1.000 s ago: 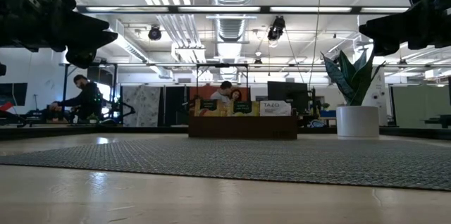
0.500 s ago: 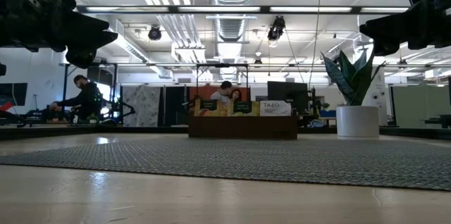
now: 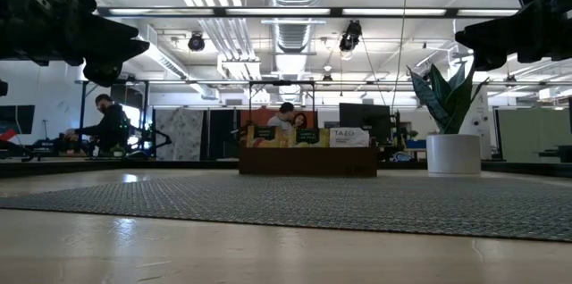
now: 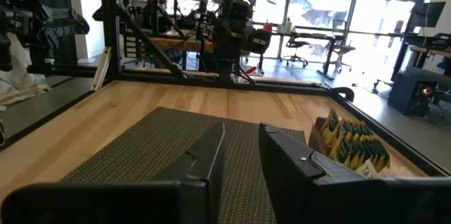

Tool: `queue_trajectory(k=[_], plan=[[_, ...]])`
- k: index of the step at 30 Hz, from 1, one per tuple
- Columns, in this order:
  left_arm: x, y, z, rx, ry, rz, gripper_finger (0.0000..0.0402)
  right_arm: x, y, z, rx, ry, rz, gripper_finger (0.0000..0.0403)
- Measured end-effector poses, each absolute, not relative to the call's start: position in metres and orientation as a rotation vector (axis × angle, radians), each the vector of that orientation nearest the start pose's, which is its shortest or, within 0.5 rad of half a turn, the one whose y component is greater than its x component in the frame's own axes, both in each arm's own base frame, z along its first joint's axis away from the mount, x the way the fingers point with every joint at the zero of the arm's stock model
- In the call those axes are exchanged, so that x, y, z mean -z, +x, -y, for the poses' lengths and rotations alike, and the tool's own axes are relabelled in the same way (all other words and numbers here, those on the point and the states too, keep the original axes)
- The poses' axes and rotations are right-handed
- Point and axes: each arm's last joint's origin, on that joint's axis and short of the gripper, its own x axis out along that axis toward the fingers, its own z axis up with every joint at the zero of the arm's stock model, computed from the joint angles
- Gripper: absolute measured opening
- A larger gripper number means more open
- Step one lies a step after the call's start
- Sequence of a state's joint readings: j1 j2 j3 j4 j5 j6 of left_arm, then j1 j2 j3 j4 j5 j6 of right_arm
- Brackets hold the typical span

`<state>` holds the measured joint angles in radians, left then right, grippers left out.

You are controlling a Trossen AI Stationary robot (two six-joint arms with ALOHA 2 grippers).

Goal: Pick & Place Tea
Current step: Return to Home Position

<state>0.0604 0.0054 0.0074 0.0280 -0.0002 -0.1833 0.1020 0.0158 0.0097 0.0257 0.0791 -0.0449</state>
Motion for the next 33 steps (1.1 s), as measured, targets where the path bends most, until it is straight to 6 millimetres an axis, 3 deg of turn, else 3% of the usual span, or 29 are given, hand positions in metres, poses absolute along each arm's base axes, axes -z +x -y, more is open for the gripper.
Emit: queue_trajectory(k=[17, 33], plan=[[-0.1683, 0.0974, -0.0059, -0.058, -0.182, 0.036, 0.0151, -0.1681, 0.0977, -0.0077, -0.023, -0.043, 0.020, 0.0068], [-0.1683, 0.0974, -0.0059, -0.058, -0.182, 0.036, 0.0151, -0.1681, 0.0977, -0.0077, -0.023, -0.043, 0.020, 0.0086]])
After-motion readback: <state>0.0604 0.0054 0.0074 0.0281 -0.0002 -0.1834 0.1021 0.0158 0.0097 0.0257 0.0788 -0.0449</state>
